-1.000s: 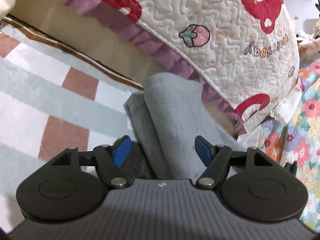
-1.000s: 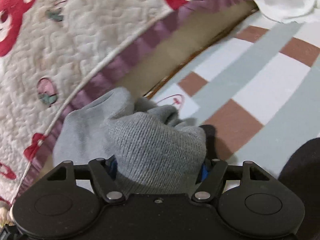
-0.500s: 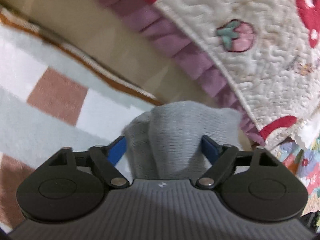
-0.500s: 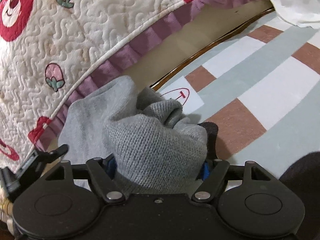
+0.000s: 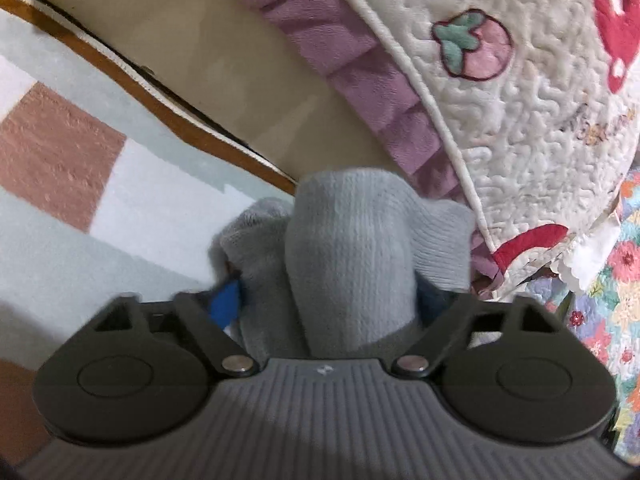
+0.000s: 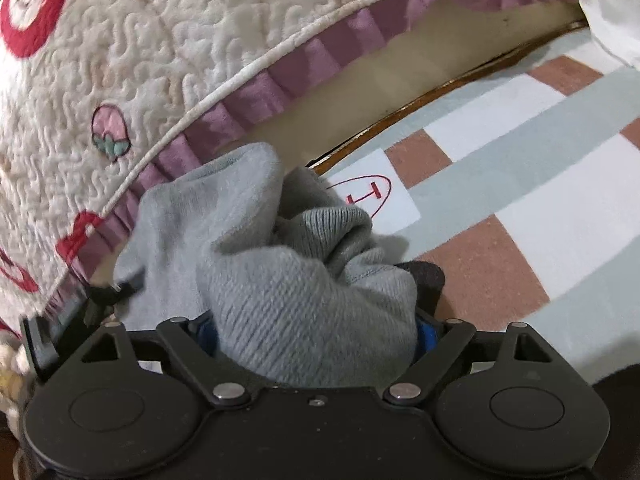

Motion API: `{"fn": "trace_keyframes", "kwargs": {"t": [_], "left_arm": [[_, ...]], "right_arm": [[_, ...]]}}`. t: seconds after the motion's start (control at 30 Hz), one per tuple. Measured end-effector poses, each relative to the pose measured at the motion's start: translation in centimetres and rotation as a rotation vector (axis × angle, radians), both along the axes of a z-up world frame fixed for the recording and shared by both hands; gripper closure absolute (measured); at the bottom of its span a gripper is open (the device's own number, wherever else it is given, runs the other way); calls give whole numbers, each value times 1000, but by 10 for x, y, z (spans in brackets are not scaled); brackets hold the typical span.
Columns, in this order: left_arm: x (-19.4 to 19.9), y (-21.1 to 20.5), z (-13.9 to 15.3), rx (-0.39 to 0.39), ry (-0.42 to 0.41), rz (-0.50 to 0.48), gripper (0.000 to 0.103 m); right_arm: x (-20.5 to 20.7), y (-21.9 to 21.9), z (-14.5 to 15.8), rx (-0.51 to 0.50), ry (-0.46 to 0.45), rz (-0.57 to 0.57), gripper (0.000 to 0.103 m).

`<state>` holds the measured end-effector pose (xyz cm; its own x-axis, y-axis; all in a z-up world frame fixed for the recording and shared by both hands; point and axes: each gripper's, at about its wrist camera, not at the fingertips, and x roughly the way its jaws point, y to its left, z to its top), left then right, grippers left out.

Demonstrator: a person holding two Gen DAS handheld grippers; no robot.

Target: Fold clothes

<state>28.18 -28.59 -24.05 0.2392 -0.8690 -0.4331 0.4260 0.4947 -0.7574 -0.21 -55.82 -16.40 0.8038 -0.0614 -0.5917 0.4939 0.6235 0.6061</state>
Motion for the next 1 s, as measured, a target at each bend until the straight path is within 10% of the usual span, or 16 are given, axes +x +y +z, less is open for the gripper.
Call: {"fn": "trace_keyframes", "kwargs": {"t": [0.37,0.83,1.0], "left_arm": [[-29,-25,43,103,-181,-102,46],[-10,-24,-2,9,-26,-95,13],[-18,-27,8,-21,-107,-123,47]], "right_arm": [[-32,-7,9,75,-63,39,31],[-43,-2,-43,501,-110,-103,13],[-16,-2,-38,383,-173,-76,28]]}}
